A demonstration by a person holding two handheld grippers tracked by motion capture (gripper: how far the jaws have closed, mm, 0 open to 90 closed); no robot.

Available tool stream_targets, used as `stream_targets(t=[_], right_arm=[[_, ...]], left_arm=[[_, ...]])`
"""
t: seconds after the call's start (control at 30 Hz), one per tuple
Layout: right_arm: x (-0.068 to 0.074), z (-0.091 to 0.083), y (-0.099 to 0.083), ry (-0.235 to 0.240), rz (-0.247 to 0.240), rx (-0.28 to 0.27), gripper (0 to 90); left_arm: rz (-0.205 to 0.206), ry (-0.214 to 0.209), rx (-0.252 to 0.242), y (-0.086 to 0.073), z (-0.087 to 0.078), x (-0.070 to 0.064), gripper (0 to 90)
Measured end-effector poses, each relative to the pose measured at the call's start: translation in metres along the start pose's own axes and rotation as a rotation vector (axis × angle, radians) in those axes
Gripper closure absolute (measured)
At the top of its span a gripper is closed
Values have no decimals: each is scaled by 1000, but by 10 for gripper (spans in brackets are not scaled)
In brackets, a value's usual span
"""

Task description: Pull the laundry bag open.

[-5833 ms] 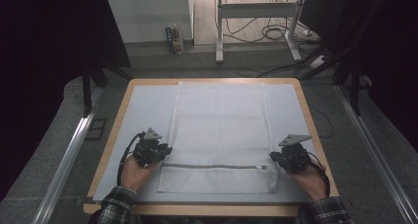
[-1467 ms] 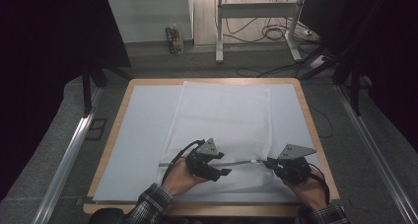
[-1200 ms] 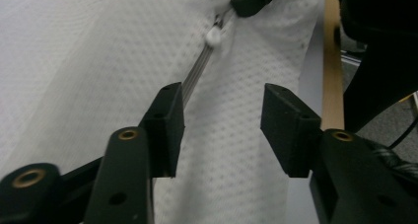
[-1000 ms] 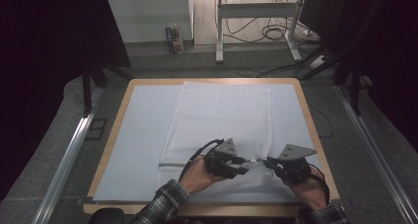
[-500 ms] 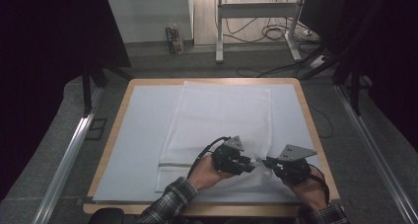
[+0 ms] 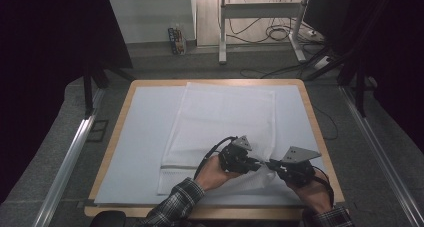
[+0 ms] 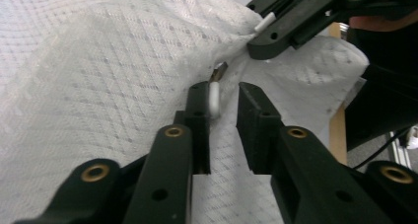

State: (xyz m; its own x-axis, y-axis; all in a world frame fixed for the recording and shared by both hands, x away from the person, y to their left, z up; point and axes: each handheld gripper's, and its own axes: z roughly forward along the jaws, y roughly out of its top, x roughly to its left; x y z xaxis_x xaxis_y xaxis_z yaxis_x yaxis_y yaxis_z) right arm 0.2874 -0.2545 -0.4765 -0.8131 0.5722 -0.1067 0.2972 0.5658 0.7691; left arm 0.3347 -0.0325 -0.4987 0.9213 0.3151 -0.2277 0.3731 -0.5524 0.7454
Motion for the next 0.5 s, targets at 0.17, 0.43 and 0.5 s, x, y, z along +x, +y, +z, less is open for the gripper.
stream_targets(t=[0.17,0.43,0.5], right_arm=[[0,-1,0,0,-1,-4,845],[0,0,0,3,-4,10,843],[-1,1,-1,4,-3,20,839]], left_arm=[[-10,11,1,0,1,1,849],[-34,-26,-2,1,-3,5,862],[-33,-32,0,1,-4,5,862]])
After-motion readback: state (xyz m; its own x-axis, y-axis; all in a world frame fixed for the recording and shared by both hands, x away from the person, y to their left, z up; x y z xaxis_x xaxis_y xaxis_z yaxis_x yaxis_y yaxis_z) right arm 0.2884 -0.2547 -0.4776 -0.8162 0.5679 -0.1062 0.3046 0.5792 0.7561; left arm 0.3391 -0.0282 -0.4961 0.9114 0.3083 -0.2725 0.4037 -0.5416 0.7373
